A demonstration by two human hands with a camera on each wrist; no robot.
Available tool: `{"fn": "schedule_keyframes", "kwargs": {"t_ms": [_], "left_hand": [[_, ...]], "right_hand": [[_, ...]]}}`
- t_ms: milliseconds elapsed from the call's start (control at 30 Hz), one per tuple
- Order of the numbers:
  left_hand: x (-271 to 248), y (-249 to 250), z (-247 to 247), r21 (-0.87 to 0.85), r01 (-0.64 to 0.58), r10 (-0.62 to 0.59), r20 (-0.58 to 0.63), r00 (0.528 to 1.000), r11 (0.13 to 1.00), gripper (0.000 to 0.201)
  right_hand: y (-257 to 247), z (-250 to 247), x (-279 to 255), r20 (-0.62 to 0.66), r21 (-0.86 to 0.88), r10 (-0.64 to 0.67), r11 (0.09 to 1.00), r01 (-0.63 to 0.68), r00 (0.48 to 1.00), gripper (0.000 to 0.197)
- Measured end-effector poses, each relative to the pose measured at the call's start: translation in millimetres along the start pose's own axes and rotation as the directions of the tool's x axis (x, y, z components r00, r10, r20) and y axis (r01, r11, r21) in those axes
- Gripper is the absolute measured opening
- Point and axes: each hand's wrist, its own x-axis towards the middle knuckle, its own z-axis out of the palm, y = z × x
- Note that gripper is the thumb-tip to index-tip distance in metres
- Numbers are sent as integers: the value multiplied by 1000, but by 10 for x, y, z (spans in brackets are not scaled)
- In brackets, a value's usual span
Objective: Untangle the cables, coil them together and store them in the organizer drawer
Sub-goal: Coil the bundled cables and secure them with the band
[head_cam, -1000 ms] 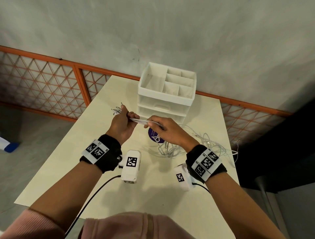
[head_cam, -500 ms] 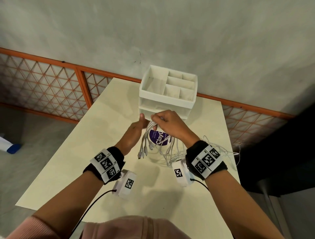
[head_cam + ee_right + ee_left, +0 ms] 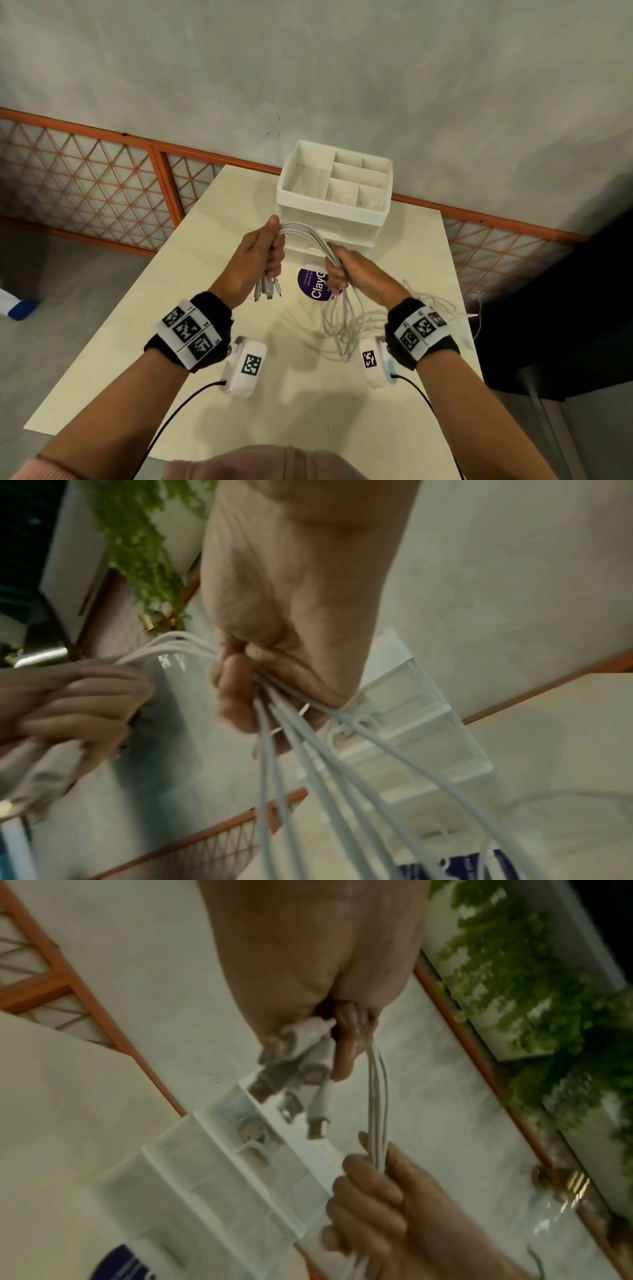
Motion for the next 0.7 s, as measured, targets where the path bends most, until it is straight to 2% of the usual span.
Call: {"fn": "schedule_keyframes", "kwargs": {"t_ms": [133, 233, 300, 400, 467, 700], "left_hand": [[-20, -142, 36, 0, 36, -36, -21, 999, 999, 45], [-42, -259, 196, 63, 35, -37, 25, 999, 997, 42], [-29, -292, 298, 108, -6, 1, 42, 999, 994, 32], [-1, -286, 363, 184, -98, 84, 83, 993, 978, 21], [20, -304, 353, 202, -110, 93, 92, 991, 973, 21], [46, -343, 335, 169, -86, 69, 102, 992, 982, 30]], "right_hand": [[-45, 161, 63, -188, 193, 29, 981, 8, 982, 46], [-183, 246, 97, -264, 272, 36, 961, 39, 964, 27], [-235, 299, 118, -264, 282, 29, 958, 49, 964, 19], [-257, 319, 141, -215, 273, 28, 961, 33, 976, 35], [-272, 301, 141, -183, 281, 56, 960, -2, 981, 42], [-271, 306, 136, -135, 287, 63, 958, -22, 989, 43]]}}
